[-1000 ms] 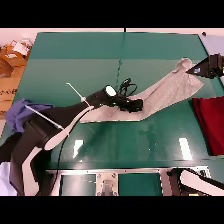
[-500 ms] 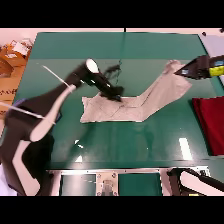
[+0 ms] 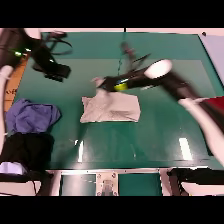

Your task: Fold the shirts.

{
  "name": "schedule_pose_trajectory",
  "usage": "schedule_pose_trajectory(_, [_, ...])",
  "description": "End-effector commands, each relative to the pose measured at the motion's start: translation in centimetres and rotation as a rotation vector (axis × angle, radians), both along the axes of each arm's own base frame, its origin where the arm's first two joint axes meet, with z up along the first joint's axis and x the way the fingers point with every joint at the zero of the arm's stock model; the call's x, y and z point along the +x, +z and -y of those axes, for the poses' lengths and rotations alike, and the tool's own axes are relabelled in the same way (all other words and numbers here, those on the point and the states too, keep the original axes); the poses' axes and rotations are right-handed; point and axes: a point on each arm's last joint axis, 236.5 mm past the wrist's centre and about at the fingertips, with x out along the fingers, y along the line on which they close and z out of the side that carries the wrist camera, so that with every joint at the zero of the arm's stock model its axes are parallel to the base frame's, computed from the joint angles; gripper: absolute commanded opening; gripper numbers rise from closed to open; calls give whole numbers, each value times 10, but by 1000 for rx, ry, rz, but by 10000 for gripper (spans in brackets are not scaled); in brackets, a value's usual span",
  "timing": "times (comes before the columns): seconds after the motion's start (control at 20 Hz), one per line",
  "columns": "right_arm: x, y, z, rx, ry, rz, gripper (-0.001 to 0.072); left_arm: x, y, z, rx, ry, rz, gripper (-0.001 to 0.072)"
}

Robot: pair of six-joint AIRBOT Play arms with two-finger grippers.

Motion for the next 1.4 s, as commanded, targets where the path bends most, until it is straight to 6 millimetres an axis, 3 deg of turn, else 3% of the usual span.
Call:
schedule_pose_trajectory(0.0, [-11,-85,-113,13,-54,12,414,-12,30,-31,49,46,53,27])
schedule_pose_trajectory(0.05, [-19,-106,-129,8,-29,-28,586,-15,32,-31,47,43,52,27])
schedule_pose_trajectory(0.1, [-27,-114,-136,11,3,-75,583,-16,34,-31,46,42,56,27])
schedule_pose_trajectory(0.2, [-22,-107,-118,8,38,-124,540,-16,36,-31,46,41,62,27])
schedule_pose_trajectory(0.25, [-13,-99,-98,6,52,-146,311,-16,36,-31,46,41,64,27])
schedule_pose_trajectory(0.3, [-2,-87,-71,-2,86,-142,5,-14,37,-31,44,40,72,27])
schedule_pose_trajectory(0.45, [30,-65,40,-74,79,-196,11,-14,37,-31,44,40,72,27])
schedule_pose_trajectory(0.6, [53,-75,177,-229,-127,-238,11,-14,37,-31,44,41,73,27])
schedule_pose_trajectory(0.65, [48,-85,215,-244,-199,-279,32,-14,37,-31,44,41,73,27])
schedule_pose_trajectory(0.7, [40,-99,242,-238,-258,-336,271,-14,37,-31,44,41,74,27])
schedule_pose_trajectory(0.75, [29,-118,261,-236,-300,-399,586,-13,37,-31,43,41,76,27])
schedule_pose_trajectory(0.8, [15,-139,273,-239,-324,-458,656,-12,37,-31,43,41,79,27])
schedule_pose_trajectory(0.9, [-1,-173,277,-241,-344,-510,656,-12,37,-31,41,44,80,27])
schedule_pose_trajectory(1.0, [-6,-186,251,-167,-318,-521,656,-12,37,-31,41,46,80,27])
schedule_pose_trajectory(1.1, [-2,-185,214,-76,-279,-515,655,-12,37,-30,40,49,80,27])
schedule_pose_trajectory(1.25, [2,-167,148,61,-204,-492,653,-12,37,-30,39,49,79,27])
schedule_pose_trajectory(1.3, [1,-159,132,80,-177,-481,592,-12,37,-30,39,49,79,27])
schedule_pose_trajectory(1.35, [2,-151,118,85,-145,-458,290,-12,37,-30,39,49,78,27])
